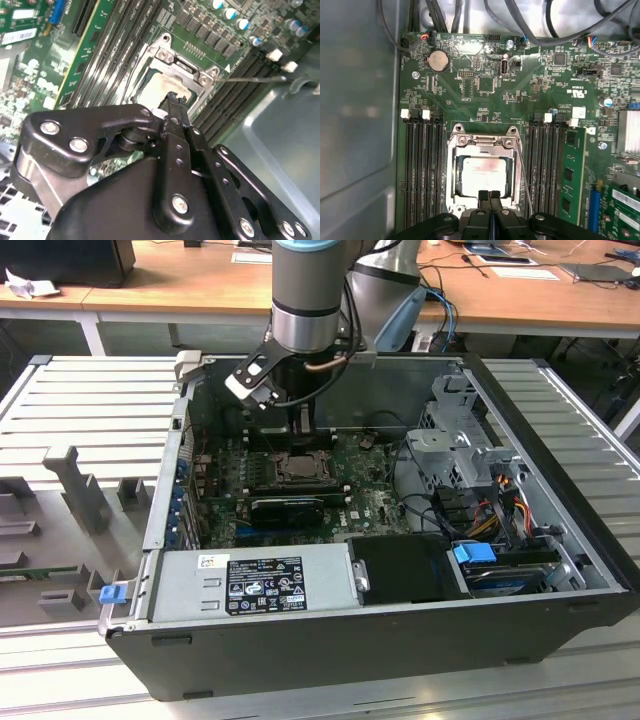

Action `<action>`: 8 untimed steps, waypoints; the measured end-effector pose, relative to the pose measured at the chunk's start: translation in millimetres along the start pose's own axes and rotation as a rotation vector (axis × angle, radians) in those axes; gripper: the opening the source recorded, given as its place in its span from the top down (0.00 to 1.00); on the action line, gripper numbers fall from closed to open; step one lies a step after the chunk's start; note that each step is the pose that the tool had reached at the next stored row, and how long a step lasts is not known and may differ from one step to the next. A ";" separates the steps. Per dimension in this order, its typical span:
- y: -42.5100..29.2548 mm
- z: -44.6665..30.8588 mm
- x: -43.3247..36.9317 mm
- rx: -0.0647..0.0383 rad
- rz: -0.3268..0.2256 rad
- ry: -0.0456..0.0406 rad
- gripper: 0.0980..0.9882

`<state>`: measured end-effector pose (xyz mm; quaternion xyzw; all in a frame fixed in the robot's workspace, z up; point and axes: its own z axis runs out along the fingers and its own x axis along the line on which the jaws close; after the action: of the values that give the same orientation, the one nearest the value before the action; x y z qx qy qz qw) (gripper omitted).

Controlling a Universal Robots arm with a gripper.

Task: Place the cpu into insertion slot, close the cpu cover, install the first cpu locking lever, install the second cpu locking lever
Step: 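Install the first cpu locking lever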

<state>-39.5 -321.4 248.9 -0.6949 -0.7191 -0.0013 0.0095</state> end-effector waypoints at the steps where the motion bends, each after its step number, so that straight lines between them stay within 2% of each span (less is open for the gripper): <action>1: -0.1 -4.3 0.1 0.000 0.000 0.0000 0.99; 4: -0.2 -14.9 0.2 0.000 0.000 -0.0001 0.99; 6: -0.3 -27.0 0.4 0.000 0.000 -0.0001 0.99; 7: -0.4 -35.5 0.5 0.000 0.000 -0.0001 0.99; 8: -0.4 -37.0 0.6 0.000 -0.001 0.0001 0.99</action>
<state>-39.5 -321.4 286.0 -0.6944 -0.7196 -0.0014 0.0095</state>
